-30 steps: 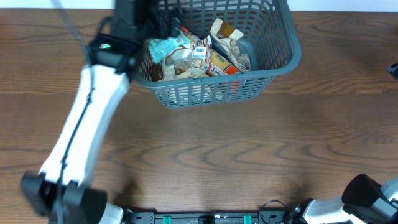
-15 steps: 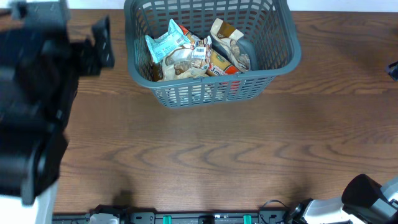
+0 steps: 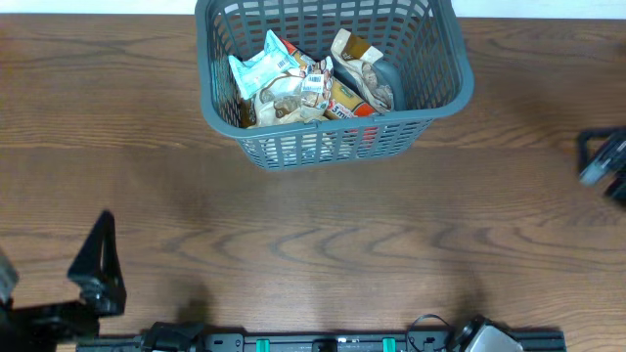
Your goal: Pack container
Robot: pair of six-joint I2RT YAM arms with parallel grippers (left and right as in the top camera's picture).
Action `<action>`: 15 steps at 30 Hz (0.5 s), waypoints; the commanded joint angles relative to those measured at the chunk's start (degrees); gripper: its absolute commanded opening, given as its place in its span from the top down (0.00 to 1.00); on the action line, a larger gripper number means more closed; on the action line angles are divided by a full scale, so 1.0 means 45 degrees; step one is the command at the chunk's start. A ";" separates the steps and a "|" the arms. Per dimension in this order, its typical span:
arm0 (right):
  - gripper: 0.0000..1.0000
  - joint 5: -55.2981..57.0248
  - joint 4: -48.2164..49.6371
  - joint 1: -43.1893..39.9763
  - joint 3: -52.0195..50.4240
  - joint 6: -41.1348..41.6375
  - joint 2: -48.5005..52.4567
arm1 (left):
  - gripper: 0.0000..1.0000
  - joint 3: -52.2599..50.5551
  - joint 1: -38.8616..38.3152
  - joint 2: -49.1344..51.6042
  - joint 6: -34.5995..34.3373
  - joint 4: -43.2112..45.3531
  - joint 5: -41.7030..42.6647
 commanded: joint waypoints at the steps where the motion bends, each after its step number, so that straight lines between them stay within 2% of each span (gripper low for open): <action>1: 0.01 -0.0199 0.0170 0.0801 -0.1253 -0.0194 -0.0777 | 0.01 -0.0049 0.0058 -0.0092 -0.0539 -0.0481 -0.0063; 8: 0.01 0.1122 -0.0097 0.2433 -0.3167 -0.0107 -0.2317 | 0.01 -0.0049 0.0058 -0.0136 -0.0529 -0.1137 -0.0068; 12: 0.01 0.2987 -0.0102 0.3050 -0.3551 0.0758 -0.3075 | 0.01 -0.0049 0.0058 -0.0136 -0.0529 -0.1321 -0.0068; 15: 0.01 0.3084 -0.0107 0.3405 -0.3643 0.0699 -0.3609 | 0.01 -0.0049 0.0058 -0.0136 -0.0534 -0.1768 -0.0063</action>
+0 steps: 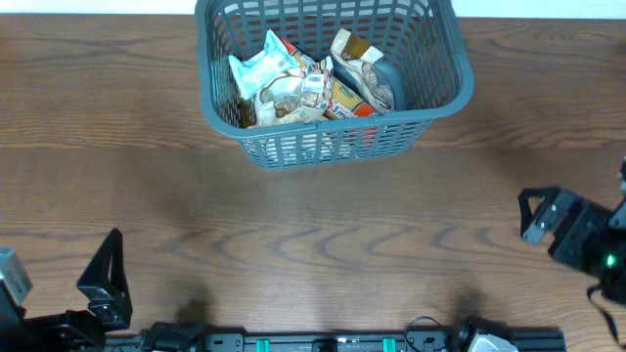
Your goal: Pack container
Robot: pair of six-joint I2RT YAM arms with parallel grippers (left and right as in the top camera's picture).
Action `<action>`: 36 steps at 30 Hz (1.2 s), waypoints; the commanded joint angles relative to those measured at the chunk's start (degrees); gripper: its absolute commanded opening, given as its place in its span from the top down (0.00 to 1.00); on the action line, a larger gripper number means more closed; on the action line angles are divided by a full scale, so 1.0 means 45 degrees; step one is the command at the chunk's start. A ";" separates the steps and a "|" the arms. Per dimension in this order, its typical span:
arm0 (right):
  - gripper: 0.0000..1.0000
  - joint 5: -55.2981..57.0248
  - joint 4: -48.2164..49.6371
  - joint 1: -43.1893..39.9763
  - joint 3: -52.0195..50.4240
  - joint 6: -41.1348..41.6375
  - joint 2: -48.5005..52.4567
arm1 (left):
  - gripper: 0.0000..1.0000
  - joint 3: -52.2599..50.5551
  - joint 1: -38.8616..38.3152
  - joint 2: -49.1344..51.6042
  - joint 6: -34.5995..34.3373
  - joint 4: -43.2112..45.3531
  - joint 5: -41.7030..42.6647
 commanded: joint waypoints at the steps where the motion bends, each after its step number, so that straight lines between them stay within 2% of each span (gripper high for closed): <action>1: 0.01 0.0976 -0.0044 0.0442 -0.0121 0.0330 -0.0840 | 0.01 -0.0034 0.0053 -0.0024 -0.0112 -0.0384 -0.0063; 8: 0.01 0.0908 -0.0044 0.0529 -0.1205 0.0384 -0.2807 | 0.01 -0.0034 0.0053 -0.0024 -0.0112 -0.1773 -0.0063; 15: 0.01 0.0389 -0.0039 0.0515 -0.2229 0.0539 -0.4138 | 0.01 -0.0034 0.0053 -0.0024 -0.0112 -0.2113 -0.0063; 27: 0.01 -0.0131 -0.0039 0.0515 -0.2229 0.0539 -0.4473 | 0.01 -0.0034 0.0053 -0.0024 -0.0107 -0.2113 -0.0063; 36: 0.01 -0.1749 -0.0034 0.0515 -0.2229 0.0578 -0.4473 | 0.01 -0.0034 0.0053 -0.0024 -0.0112 -0.2113 -0.0063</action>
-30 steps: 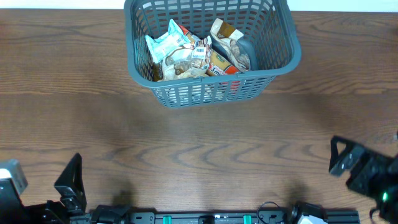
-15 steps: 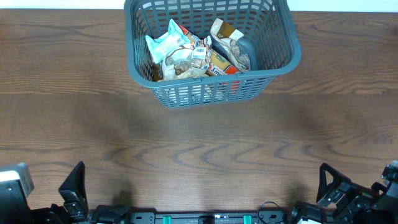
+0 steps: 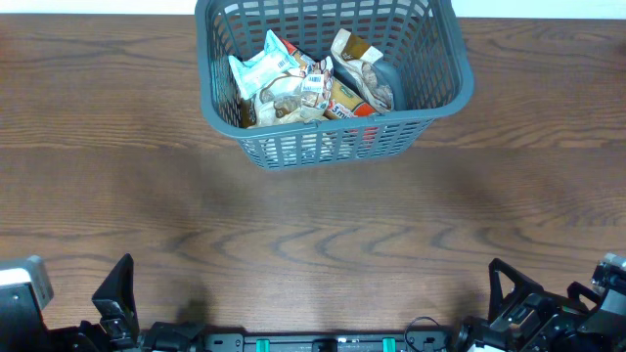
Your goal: Pack container
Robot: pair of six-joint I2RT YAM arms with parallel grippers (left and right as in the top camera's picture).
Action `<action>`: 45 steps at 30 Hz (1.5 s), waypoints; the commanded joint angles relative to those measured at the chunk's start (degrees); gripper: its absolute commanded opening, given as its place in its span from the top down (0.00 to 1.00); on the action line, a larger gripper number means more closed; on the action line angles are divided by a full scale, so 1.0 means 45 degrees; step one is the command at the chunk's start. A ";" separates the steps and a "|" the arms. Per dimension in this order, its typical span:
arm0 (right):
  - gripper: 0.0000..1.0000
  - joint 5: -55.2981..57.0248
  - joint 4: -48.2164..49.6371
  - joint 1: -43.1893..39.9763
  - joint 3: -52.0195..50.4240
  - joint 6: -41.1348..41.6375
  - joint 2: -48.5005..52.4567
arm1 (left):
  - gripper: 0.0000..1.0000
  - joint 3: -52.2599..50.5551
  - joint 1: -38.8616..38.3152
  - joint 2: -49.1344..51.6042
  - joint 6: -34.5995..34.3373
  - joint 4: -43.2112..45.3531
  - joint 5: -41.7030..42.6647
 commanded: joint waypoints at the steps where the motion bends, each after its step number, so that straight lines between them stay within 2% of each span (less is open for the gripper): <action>1: 0.01 -0.0607 -0.0024 0.0097 -0.0078 0.0136 -0.0044 | 0.01 -0.0034 0.0053 -0.0024 -0.0112 -0.0010 -0.0063; 8: 0.01 -0.0544 -0.0024 0.0097 -0.0078 0.0117 -0.0044 | 0.01 -0.0034 0.0053 -0.0024 -0.0112 -0.0015 -0.0063; 13: 0.01 0.0631 0.0267 0.0097 -0.0083 -0.0301 -0.0039 | 0.01 -0.0034 0.0053 -0.0024 -0.0112 -0.0015 -0.0063; 20: 0.01 0.0680 0.3638 0.0117 -0.0350 -0.2045 -0.0044 | 0.01 -0.0034 0.0053 -0.0024 -0.0112 -0.0015 -0.0063; 25: 0.01 -0.0063 0.6635 0.0461 -0.1452 -0.3575 -0.0233 | 0.01 -0.0034 0.0053 -0.0024 -0.0112 -0.0015 -0.0063; 29: 0.01 -0.0831 0.9296 0.1049 -0.3662 -0.4537 -0.1005 | 0.01 -0.0034 0.0053 -0.0024 -0.0112 -0.0015 -0.0063; 36: 0.01 -0.1146 1.2949 0.1914 -0.9554 -0.4541 -0.3444 | 0.01 -0.0034 0.0053 -0.0024 -0.0112 -0.0015 -0.0063; 40: 0.01 -0.1103 1.4960 0.2322 -1.2080 -0.4639 -0.4580 | 0.01 -0.0034 0.0053 -0.0024 -0.0112 -0.0015 -0.0063; 45: 0.01 -0.0976 1.7082 0.2837 -1.4659 -0.6076 -0.5751 | 0.01 -0.0034 0.0053 -0.0024 -0.0112 -0.0015 -0.0063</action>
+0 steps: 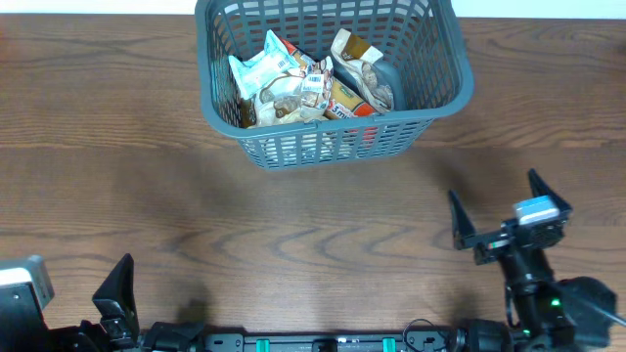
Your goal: Pack container
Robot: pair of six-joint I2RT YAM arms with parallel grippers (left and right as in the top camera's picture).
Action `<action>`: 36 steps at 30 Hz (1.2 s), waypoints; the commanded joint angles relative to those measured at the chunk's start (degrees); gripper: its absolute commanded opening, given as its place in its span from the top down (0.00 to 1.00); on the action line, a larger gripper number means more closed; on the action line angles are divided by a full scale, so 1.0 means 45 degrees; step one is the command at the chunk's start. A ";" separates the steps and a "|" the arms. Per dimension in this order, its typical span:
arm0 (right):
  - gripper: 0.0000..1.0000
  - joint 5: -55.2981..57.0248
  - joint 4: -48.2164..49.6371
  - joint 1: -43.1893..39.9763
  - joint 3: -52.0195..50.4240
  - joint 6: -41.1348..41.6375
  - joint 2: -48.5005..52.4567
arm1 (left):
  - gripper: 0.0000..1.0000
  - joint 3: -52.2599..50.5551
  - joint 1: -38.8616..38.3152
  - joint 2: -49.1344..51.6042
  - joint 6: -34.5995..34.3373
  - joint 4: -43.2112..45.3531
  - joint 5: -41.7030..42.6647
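A grey-blue slatted plastic basket [440, 59] stands at the back middle of the wooden table. Several snack packets [308, 83] lie piled inside it, white, tan and orange ones. My right gripper [497, 208] is over the table's right front, well short of the basket, its two dark fingers spread wide with nothing between them. Of my left gripper [119, 293] only one dark finger shows at the bottom left corner, far from the basket, so its state is unclear.
The brown wooden table [196, 196] runs across the whole view. A dark rail with teal clips [323, 342] lies along the front edge. The left arm's white wrist housing [20, 288] sits at the far bottom left.
My right gripper has moved from the bottom right corner up and inward over the table's right front, fingers spread. The left arm, basket and packets have not moved.
First my right arm sat at the far right edge and the left gripper at the left front. Both then dropped toward the front edge, ending in the bottom corners. Now the right gripper is back over the table, open. The basket's contents stayed the same throughout.
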 commanded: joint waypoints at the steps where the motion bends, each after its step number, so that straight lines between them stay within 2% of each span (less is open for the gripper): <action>1: 0.01 0.0000 0.0539 0.0408 -0.1287 -0.1457 -0.0690 | 0.01 -0.0019 0.0053 -0.0024 -0.0112 -0.0005 -0.0068; 4: 0.01 0.0058 0.0549 0.0588 -0.2161 -0.2132 -0.1039 | 0.01 -0.0019 0.0053 -0.0024 -0.0112 -0.0005 -0.0068; 9: 0.01 0.0515 0.0631 0.0933 -0.3317 -0.1914 -0.1627 | 0.01 -0.0019 0.0053 -0.0024 -0.0112 -0.0005 -0.0068; 14: 0.01 0.1831 0.0933 0.1307 -0.4226 0.0971 -0.2667 | 0.01 -0.0019 0.0053 -0.0024 -0.0112 -0.0005 -0.0068; 18: 0.01 0.2205 0.0971 0.1423 -0.4629 0.1477 -0.3191 | 0.01 -0.0019 0.0053 -0.0024 -0.0112 -0.0005 -0.0068; 23: 0.01 0.3546 0.1073 0.1423 -0.5110 0.3429 -0.3254 | 0.02 -0.0019 0.0053 -0.0024 -0.0107 -0.0005 -0.0068; 36: 0.01 0.5061 0.2025 0.1423 -0.6649 0.4289 -0.3254 | 0.01 -0.0019 0.0053 -0.0024 -0.0112 -0.0005 -0.0068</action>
